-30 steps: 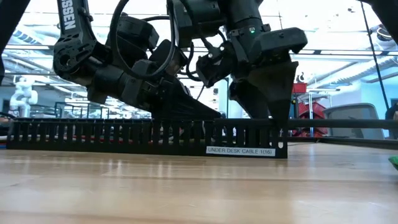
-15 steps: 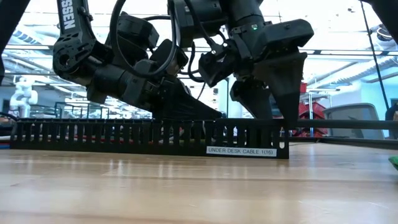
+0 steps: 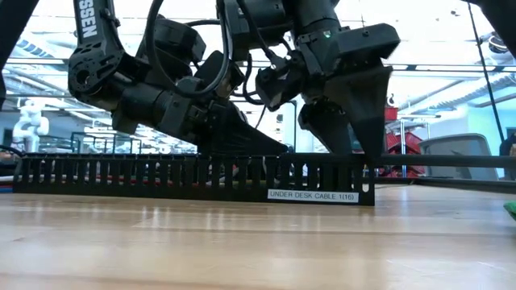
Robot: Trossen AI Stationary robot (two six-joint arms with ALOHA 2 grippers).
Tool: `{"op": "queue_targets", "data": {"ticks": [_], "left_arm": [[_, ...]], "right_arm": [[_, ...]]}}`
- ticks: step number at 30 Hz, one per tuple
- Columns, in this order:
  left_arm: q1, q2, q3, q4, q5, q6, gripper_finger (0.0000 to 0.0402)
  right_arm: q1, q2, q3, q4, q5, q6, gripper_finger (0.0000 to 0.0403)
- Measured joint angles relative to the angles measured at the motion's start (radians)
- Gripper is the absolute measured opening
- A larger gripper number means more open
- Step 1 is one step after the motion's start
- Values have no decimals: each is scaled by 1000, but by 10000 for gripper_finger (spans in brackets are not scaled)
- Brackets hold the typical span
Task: Ziptie cables
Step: Close the cable duct with the cable duct cover
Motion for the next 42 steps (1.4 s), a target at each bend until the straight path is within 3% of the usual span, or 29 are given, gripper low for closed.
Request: {"op": "queue_targets", "data": {"ticks": [10, 15, 19, 26, 42], "left_arm": [[1, 0, 0, -11, -4, -20, 0], [1, 0, 0, -11, -9, -19, 0], [1, 0, 0, -11, -10, -19, 0], [2, 0, -1, -11, -19, -20, 0], [3, 0, -1, -11, -32, -22, 0]], "right_arm": [[-38, -2, 138, -53, 107, -14, 313], [-40, -2, 232, -107, 183, 14, 279], [-17, -3, 258, -121, 210, 40, 212], [56, -3, 232, -130, 172, 89, 20], [57, -5, 37, -24, 146, 145, 0]]}}
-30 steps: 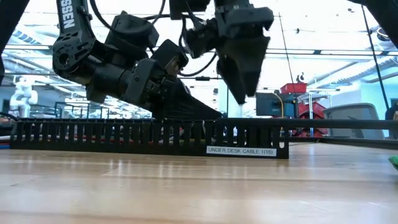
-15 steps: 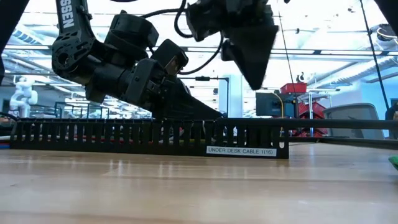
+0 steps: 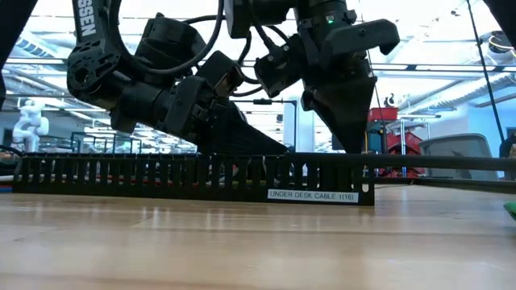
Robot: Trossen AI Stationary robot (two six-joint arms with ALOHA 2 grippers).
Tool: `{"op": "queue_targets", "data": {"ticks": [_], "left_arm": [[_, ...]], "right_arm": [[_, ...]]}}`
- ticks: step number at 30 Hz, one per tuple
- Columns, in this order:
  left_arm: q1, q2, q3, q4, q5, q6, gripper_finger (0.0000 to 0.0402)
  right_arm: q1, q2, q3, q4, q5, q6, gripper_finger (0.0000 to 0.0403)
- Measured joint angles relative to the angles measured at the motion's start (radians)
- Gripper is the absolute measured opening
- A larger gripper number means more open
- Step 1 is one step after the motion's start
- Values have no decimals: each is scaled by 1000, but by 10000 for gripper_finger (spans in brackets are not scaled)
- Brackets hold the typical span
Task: Ziptie cables
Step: Close the cable duct with the cable duct cover
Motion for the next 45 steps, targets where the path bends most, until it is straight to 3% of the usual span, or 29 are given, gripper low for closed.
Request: {"op": "queue_targets", "data": {"ticks": [13, 17, 23, 31, 39, 45], "left_arm": [[5, -5, -1, -1, -16, 15, 0], [10, -54, -9, -21, -32, 103, 0], [27, -154, -10, -137, -65, 233, 0], [47, -247, -10, -298, -65, 249, 0], [88, -485, -10, -787, -36, 379, 0], [177, -646, -10, -1110, 196, 370, 0]], "right_arm": [[-2, 0, -1, 41, 0, -4, 0], [-5, 0, 0, 50, 1, -5, 0], [-7, 0, 0, 59, 4, -20, 0], [-12, 1, 0, 68, 2, -30, 0], [-14, 2, 0, 68, 1, -38, 0], [-13, 2, 0, 67, 2, -38, 0]]}}
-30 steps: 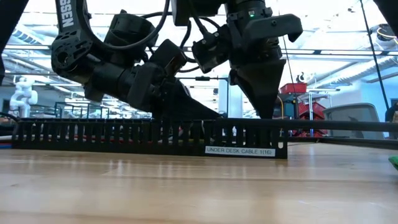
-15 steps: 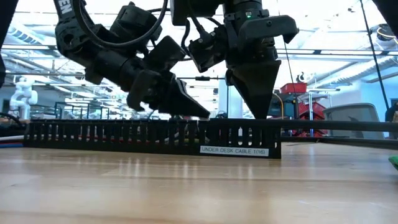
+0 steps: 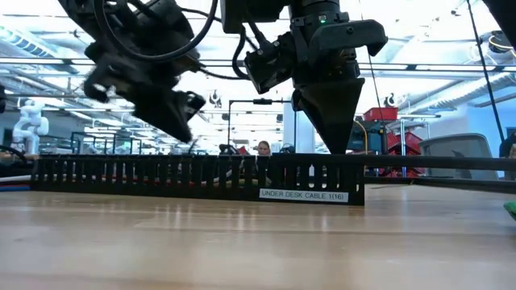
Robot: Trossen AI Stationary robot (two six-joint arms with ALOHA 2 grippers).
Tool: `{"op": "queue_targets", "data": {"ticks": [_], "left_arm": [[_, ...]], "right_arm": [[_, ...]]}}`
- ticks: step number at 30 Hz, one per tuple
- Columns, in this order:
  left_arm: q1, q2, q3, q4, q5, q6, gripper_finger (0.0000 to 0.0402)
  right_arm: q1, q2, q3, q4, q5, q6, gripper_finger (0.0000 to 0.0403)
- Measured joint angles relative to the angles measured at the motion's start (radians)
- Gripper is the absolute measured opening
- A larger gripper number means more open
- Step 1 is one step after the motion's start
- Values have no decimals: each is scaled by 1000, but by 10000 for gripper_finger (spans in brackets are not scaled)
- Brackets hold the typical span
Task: Ziptie cables
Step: Close the cable duct with the cable duct cover
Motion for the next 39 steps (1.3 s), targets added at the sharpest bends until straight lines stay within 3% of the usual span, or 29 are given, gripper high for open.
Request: {"op": "queue_targets", "data": {"ticks": [3, 7, 17, 22, 28, 39], "left_arm": [[40, -26, 1, -74, 121, -78, 1], [57, -43, 6, -181, 174, -129, 28], [58, -103, 93, -398, 188, -131, 186], [54, -95, 100, -475, 192, -156, 239], [41, -80, 98, -503, 181, -157, 262], [30, -69, 98, -532, 51, -100, 266]], "right_arm": [[0, 0, 0, 0, 0, 1, 0], [-1, 0, 0, 0, -1, 4, 0], [-14, 1, -1, 0, -25, 4, 0], [-16, 1, -1, 0, -25, 1, 0], [-19, 1, -1, -1, -27, 1, 0], [-20, 1, -1, -1, -26, 0, 0]]}}
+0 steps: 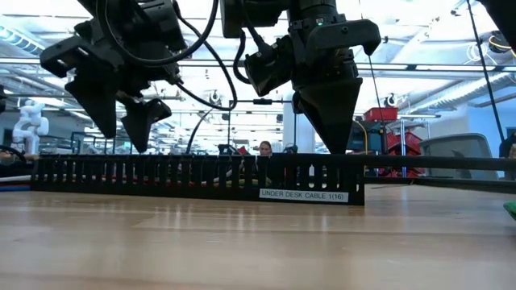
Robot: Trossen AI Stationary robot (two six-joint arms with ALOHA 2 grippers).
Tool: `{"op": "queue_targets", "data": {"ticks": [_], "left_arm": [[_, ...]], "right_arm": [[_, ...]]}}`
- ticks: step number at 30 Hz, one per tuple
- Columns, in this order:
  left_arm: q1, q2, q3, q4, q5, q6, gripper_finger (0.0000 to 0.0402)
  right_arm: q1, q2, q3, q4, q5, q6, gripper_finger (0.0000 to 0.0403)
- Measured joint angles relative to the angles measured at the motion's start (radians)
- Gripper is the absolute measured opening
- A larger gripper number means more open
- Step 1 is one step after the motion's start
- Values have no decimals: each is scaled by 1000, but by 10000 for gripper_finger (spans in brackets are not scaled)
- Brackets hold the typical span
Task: Ziptie cables
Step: Close the cable duct with the cable duct cover
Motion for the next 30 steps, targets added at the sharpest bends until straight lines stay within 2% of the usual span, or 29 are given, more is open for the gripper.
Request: {"op": "queue_targets", "data": {"ticks": [11, 17, 20, 30], "left_arm": [[-11, 126, 0, 39, -54, -5, 266], [-46, 190, 0, 52, -116, -5, 266], [-61, 215, -1, 86, -158, -54, 266], [-89, 283, 1, 140, -184, -82, 257]], "right_arm": [[0, 0, 0, -2, 3, -4, 0], [-5, 0, 0, -3, 2, -4, 0], [-7, 0, 0, -4, 3, -4, 0], [-11, 1, 0, -12, 3, -14, 0]]}}
